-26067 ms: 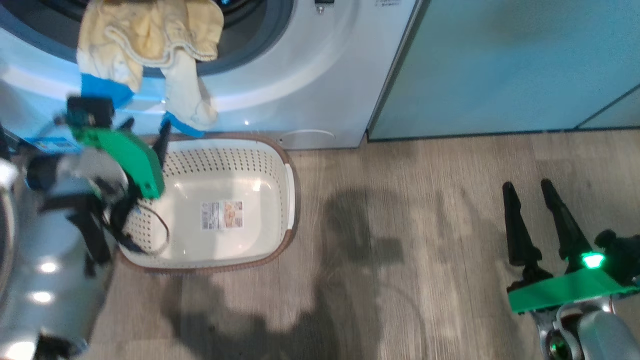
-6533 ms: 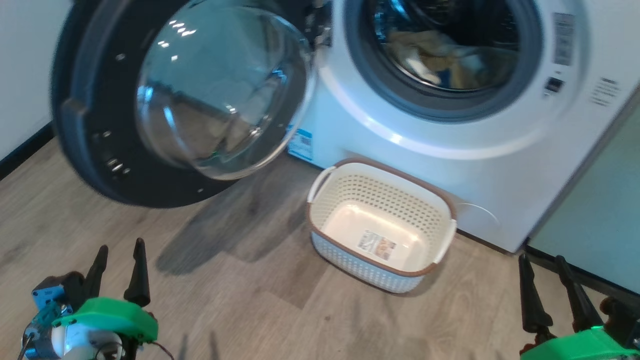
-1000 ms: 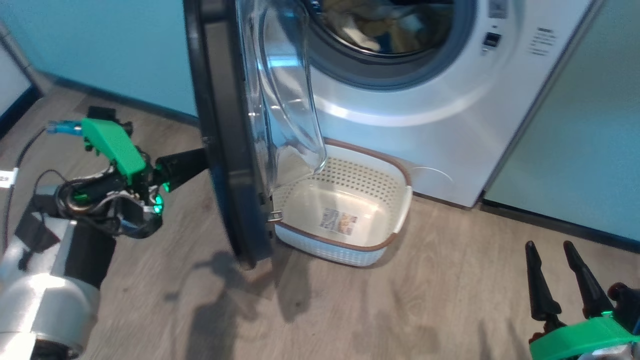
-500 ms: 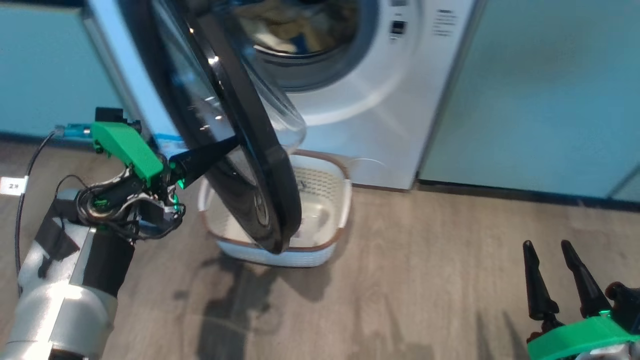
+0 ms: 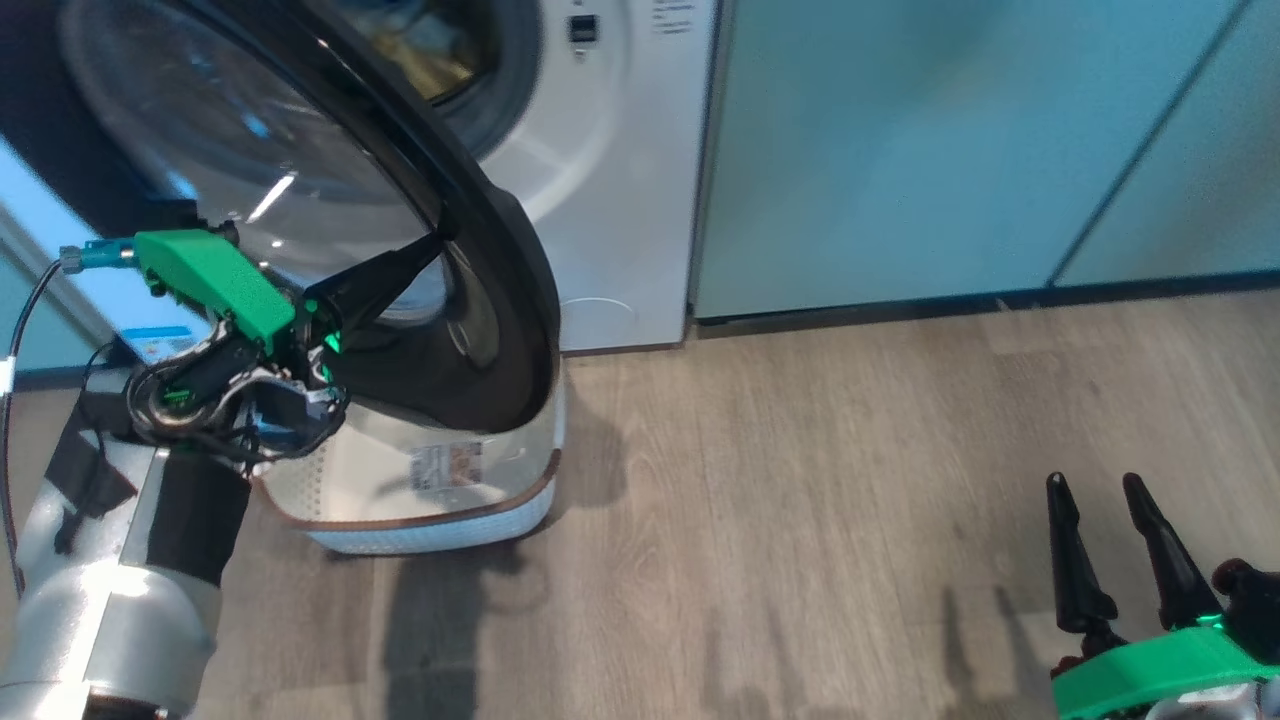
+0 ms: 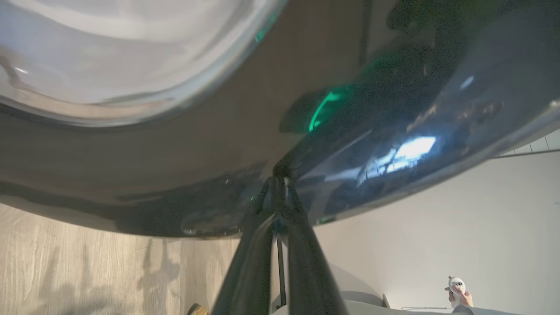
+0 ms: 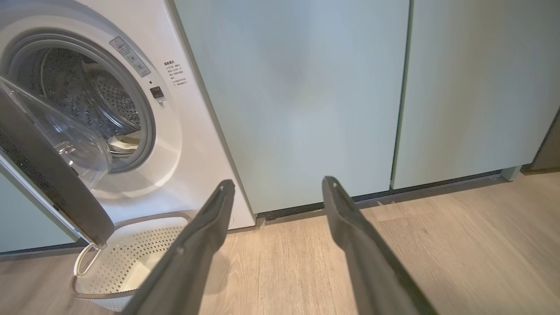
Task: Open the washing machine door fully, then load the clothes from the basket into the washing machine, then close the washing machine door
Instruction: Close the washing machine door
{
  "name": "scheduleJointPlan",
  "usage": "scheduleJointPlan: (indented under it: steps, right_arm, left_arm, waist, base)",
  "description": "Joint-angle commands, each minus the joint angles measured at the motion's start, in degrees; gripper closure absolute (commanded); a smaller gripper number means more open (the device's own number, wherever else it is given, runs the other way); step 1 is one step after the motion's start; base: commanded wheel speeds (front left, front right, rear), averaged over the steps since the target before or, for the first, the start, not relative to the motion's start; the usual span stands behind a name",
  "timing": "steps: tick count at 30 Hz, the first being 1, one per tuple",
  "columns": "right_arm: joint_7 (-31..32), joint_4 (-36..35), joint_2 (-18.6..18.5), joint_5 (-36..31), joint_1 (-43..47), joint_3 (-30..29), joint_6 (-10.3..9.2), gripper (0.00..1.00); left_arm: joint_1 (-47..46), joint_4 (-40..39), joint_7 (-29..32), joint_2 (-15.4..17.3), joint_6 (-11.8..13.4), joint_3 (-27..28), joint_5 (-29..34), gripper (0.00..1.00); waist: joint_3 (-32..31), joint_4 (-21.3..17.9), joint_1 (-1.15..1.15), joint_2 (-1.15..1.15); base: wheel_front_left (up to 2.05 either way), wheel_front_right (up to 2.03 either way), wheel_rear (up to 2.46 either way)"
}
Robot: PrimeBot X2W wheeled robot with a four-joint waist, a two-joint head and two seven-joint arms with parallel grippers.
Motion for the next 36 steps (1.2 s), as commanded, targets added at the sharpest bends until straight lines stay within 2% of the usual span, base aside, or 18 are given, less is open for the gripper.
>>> scheduleJointPlan:
  steps: [1,6,13,14,15,16,17,19,28,36]
  right_arm:
    - [-0.5,-2.1,-0.3,-0.3,-2.1,0.7,0.01,0.00]
    - [-0.5,-2.1,0.0,-0.4,-1.8,0.1,0.01,0.00]
    - [-0.5,-1.9,0.1,-0.5,-0.9,-0.3,0.01,0.00]
    - [-0.5,-1.9,0.1,-0.5,-0.9,-0.3,0.01,0.00]
    - [-0.5,-1.9,0.0,-0.5,-0.8,-0.4,0.01,0.00]
    - [-0.5,-1.9,0.0,-0.5,-0.8,-0.4,0.01,0.00]
    - [-0.5,-1.9,0.0,-0.5,-0.8,-0.4,0.01,0.00]
    - [-0.5,-1.8,0.0,-0.5,-0.5,-0.6,0.01,0.00]
    - [-0.5,-2.0,0.5,-0.8,1.4,-2.6,0.01,0.00]
    - [-0.5,-2.3,0.9,-1.0,2.5,-3.3,0.01,0.00]
  left_arm:
    - [-2.5,-2.3,-0.3,2.6,-0.3,2.2,0.5,1.00]
    - [-2.2,-2.4,-0.4,2.4,-0.3,2.1,0.6,1.00]
    - [-0.2,-3.9,-4.1,2.5,-0.3,1.9,3.3,1.00]
    - [0.2,-4.2,-5.1,2.7,-0.3,1.8,4.3,0.75]
    - [0.6,-4.5,-6.1,2.9,-0.3,1.5,5.3,0.58]
    - [0.6,-4.5,-6.1,2.9,-0.3,1.5,5.3,0.58]
    - [1.1,-5.1,-7.0,3.3,-0.3,1.1,6.4,0.37]
    - [2.6,-6.7,-9.9,4.6,-0.3,0.0,9.7,0.00]
    - [9.9,-10.6,-21.7,9.6,-0.3,-2.9,17.2,0.00]
    - [16.2,-13.2,-33.0,15.3,-0.3,-7.2,23.6,0.00]
  waist:
    - [0.4,-1.0,0.00,0.00]
    - [0.3,-0.5,0.00,0.00]
    - [-1.6,3.2,0.00,0.00]
    - [-1.9,3.8,0.00,0.00]
    - [-2.2,4.3,0.00,0.00]
    - [-2.2,4.3,0.00,0.00]
    - [-2.5,4.8,0.00,0.00]
    - [-3.4,5.8,0.00,0.00]
    - [-6.1,9.5,0.00,0.00]
    - [-7.4,10.8,0.00,0.00]
  base:
    - [0.00,0.00,0.00]
    - [0.00,0.00,0.00]
    - [0.00,0.00,0.00]
    - [0.00,0.00,0.00]
    - [0.00,0.00,0.00]
    - [0.00,0.00,0.00]
    - [0.00,0.00,0.00]
    - [0.00,0.00,0.00]
    - [0.00,0.00,0.00]
    - [0.00,0.00,0.00]
